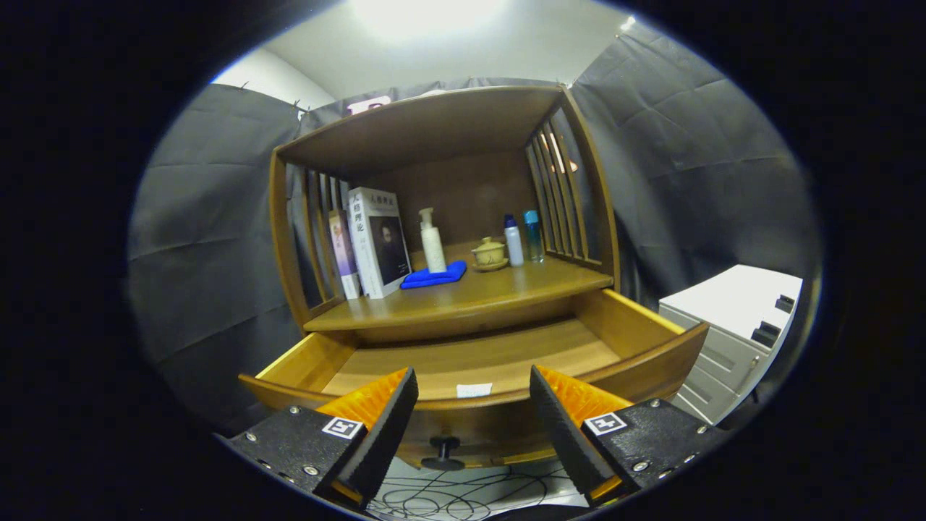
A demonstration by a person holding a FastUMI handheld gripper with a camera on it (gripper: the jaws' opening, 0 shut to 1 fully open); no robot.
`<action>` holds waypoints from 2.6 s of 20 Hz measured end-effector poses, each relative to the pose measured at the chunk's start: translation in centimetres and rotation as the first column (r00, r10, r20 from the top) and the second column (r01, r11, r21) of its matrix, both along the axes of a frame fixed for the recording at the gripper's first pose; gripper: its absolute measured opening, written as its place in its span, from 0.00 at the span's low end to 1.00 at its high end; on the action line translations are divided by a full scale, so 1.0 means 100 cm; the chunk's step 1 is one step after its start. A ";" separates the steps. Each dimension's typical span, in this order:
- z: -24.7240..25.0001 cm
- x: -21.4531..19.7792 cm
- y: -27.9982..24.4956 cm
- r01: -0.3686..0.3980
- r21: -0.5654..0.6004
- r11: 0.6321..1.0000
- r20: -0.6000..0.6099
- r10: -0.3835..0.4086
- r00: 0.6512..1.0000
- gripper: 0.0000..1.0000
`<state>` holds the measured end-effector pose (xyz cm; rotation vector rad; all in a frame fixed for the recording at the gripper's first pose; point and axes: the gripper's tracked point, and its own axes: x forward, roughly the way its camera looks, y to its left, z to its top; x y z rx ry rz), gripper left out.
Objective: Pull open the drawer, take out the items inside it, and place them on the countertop above the cabinet.
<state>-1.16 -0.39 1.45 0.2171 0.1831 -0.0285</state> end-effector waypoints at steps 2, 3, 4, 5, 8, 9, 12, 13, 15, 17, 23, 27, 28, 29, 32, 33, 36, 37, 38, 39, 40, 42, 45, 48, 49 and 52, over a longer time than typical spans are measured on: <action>-0.001 0.016 0.004 -0.015 -0.034 0.999 -0.049 0.014 0.999 0.96; -0.005 0.025 0.005 -0.018 -0.051 0.999 -0.091 0.013 0.996 0.96; -0.009 0.034 0.008 -0.024 -0.061 0.998 -0.129 0.016 0.992 0.96; -0.014 0.042 0.013 -0.031 -0.061 0.998 -0.180 0.020 0.983 0.96; -0.039 0.064 0.027 -0.064 -0.058 0.996 -0.335 0.041 0.941 0.96; -0.048 0.069 0.028 -0.066 -0.063 0.996 -0.380 0.037 0.924 0.96; -0.071 0.081 0.031 -0.064 -0.051 0.997 -0.492 0.031 0.870 0.96; -0.077 0.086 0.033 -0.068 -0.041 0.997 -0.520 0.037 0.853 0.96; -0.090 0.091 0.033 -0.086 -0.050 0.995 -0.574 0.041 0.818 0.96; -0.107 0.095 0.031 -0.102 -0.075 0.992 -0.634 0.032 0.773 0.96; -0.145 0.088 0.047 -0.115 -0.023 0.993 -0.781 0.054 0.622 0.96; -0.155 0.083 0.048 -0.078 -0.002 0.997 -0.823 0.043 0.567 0.94; -0.162 0.078 0.050 -0.080 0.005 0.997 -0.841 0.047 0.540 0.93; -0.159 0.081 0.049 -0.087 -0.012 0.996 -0.839 0.037 0.543 0.88; -0.159 0.080 0.052 -0.107 -0.026 0.994 -0.854 0.034 0.518 0.84; -0.161 0.081 0.051 -0.100 -0.028 0.995 -0.852 0.028 0.523 0.84; -0.162 0.086 0.048 -0.076 -0.034 0.997 -0.841 0.013 0.540 0.80; -0.158 0.085 0.047 -0.072 -0.039 0.997 -0.835 0.007 0.551 0.76; -0.158 0.087 0.047 -0.061 -0.043 0.997 -0.824 -0.001 0.567 0.72; -0.156 0.092 0.052 -0.067 -0.022 0.998 -0.808 0.022 0.589 0.68; -0.156 0.093 0.055 -0.075 -0.003 0.997 -0.796 0.043 0.604 0.64; -0.150 0.098 0.053 -0.063 -0.002 0.998 -0.765 0.039 0.642 0.56; -0.137 0.106 0.048 -0.072 -0.036 0.997 -0.702 0.026 0.712 0.48; -0.128 0.109 0.044 -0.062 -0.045 0.997 -0.642 0.019 0.766 0.48; -0.122 0.113 0.046 -0.063 -0.038 0.997 -0.612 0.027 0.791 0.48; -0.100 0.121 0.038 -0.064 -0.085 0.994 -0.526 0.010 0.851 0.47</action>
